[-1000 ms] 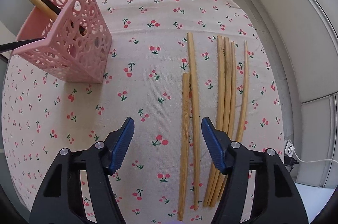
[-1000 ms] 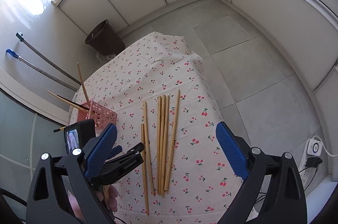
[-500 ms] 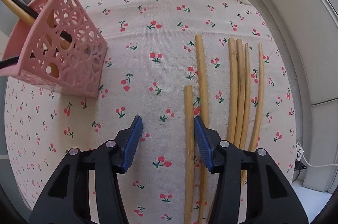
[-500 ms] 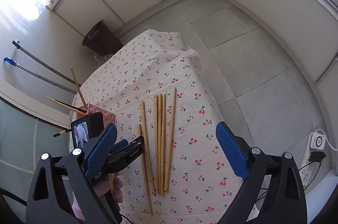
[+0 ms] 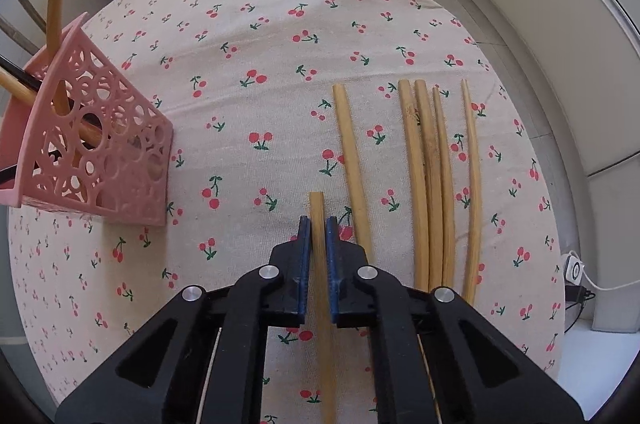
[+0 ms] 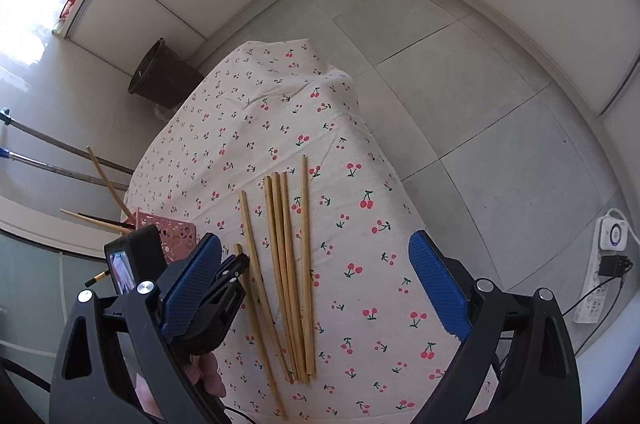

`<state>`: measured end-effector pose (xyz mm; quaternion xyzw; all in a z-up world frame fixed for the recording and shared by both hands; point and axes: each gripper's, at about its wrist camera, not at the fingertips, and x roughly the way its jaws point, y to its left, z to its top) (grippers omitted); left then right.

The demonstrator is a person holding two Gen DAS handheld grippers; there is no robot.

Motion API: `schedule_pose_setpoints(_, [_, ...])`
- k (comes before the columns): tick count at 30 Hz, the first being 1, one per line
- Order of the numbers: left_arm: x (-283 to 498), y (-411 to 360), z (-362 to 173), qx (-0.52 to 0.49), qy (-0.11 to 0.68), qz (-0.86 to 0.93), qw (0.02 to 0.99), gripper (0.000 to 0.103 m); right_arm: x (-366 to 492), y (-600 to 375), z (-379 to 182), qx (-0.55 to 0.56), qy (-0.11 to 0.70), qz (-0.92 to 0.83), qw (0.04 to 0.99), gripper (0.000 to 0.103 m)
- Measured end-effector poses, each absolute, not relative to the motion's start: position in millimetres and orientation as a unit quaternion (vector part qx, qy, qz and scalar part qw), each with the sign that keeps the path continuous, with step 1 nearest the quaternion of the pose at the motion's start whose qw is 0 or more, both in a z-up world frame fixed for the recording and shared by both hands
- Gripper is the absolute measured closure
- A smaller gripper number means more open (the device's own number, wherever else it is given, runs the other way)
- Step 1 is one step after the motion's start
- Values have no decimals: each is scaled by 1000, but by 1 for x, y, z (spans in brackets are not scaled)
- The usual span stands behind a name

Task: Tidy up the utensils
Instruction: 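Grasp a wooden chopstick with the right gripper while the left gripper lifts its chopstick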

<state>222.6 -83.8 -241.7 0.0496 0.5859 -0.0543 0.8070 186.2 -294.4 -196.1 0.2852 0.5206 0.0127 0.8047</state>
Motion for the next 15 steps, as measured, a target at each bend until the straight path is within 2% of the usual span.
schedule_pose_setpoints(7, [198,-66,-231,22,573,-66,817,97,207,-284,-212,268,533,-1,802,11])
schedule_pose_setpoints(15, [152,-20,-158,-2,508,-77,858,97,239,-275,-245,262,542,-35,798,11])
